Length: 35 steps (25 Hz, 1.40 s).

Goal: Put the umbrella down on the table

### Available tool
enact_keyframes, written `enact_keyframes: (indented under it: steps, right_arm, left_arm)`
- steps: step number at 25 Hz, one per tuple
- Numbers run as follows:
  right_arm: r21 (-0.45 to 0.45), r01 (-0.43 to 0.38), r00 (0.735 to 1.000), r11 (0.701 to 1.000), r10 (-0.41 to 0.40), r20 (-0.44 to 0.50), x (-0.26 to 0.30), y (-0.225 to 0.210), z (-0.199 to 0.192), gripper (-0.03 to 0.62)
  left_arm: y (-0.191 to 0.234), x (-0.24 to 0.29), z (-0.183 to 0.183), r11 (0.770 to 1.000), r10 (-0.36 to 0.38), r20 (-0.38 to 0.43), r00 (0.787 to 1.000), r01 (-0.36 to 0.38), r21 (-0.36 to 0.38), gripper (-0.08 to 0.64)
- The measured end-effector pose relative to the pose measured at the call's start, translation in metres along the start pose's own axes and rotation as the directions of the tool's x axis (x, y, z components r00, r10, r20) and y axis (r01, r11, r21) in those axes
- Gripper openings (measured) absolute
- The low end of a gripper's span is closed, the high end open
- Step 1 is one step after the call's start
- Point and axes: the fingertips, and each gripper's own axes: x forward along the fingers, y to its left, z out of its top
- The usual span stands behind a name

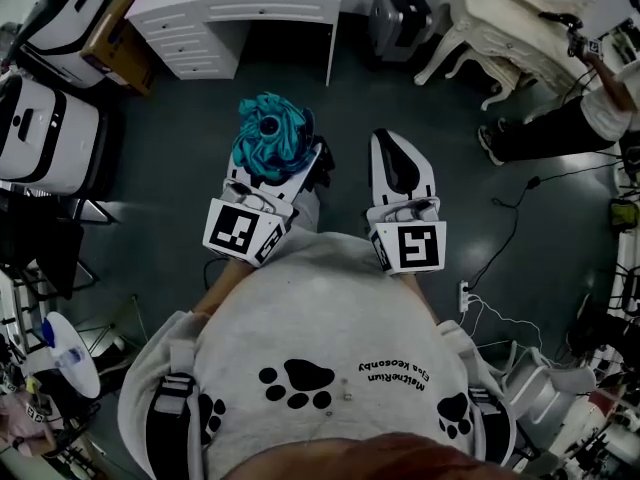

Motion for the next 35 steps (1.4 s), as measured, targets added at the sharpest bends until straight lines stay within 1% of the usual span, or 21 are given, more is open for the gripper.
enact_keyframes:
  steps: [4, 8, 11, 13, 18, 22, 25, 29, 35]
  right_arm:
    - [-0.034, -0.017, 0.998, 0.999, 0.015, -0.059, 0.043, -0.021, -0.022, 0.041]
    - [-0.007, -0.016, 0.998, 1.0, 0.016, -0.056, 0.103, -0.035, -0.028, 0.041]
    - [-0.01, -0.014, 0.999, 1.0, 0.014, -0.053, 0.15, -0.041, -0.03, 0.041]
    - [-0.011, -0.002, 0.999, 1.0, 0.001, -0.051, 0.18, -0.048, -0.033, 0.041]
    - [0.013, 0.064, 0.997, 0.998, -0.064, -0.048, 0.247, -0.08, -0.043, 0.041]
    - [0.019, 0.081, 0.995, 0.996, -0.08, -0.055, 0.294, -0.095, -0.053, 0.041]
    - [0.025, 0.083, 0.995, 0.996, -0.081, -0.063, 0.321, -0.099, -0.059, 0.041]
    - [0.023, 0.089, 0.993, 0.996, -0.087, -0.079, 0.343, -0.1, -0.067, 0.041]
    - [0.023, 0.073, 0.993, 0.997, -0.07, -0.093, 0.359, -0.1, -0.073, 0.041]
  left_arm:
    - [0.031, 0.041, -0.009, 1.0, -0.008, -0.008, 1.0, 0.008, -0.006, 0.268]
    - [0.075, 0.078, -0.008, 1.0, -0.008, -0.014, 1.0, 0.008, -0.013, 0.268]
    - [0.116, 0.105, -0.007, 1.0, -0.012, -0.02, 1.0, 0.012, -0.011, 0.268]
    - [0.144, 0.126, -0.005, 1.0, -0.018, -0.02, 1.0, 0.018, -0.009, 0.268]
    - [0.198, 0.181, -0.002, 0.998, -0.062, -0.021, 0.998, 0.062, 0.011, 0.268]
    - [0.235, 0.216, -0.008, 0.997, -0.082, -0.032, 0.996, 0.082, 0.002, 0.268]
    - [0.258, 0.232, -0.013, 0.996, -0.084, -0.041, 0.996, 0.084, -0.011, 0.268]
    - [0.281, 0.243, -0.02, 0.996, -0.083, -0.043, 0.996, 0.081, -0.03, 0.268]
    - [0.292, 0.253, -0.03, 0.994, -0.093, -0.057, 0.994, 0.089, -0.065, 0.268]
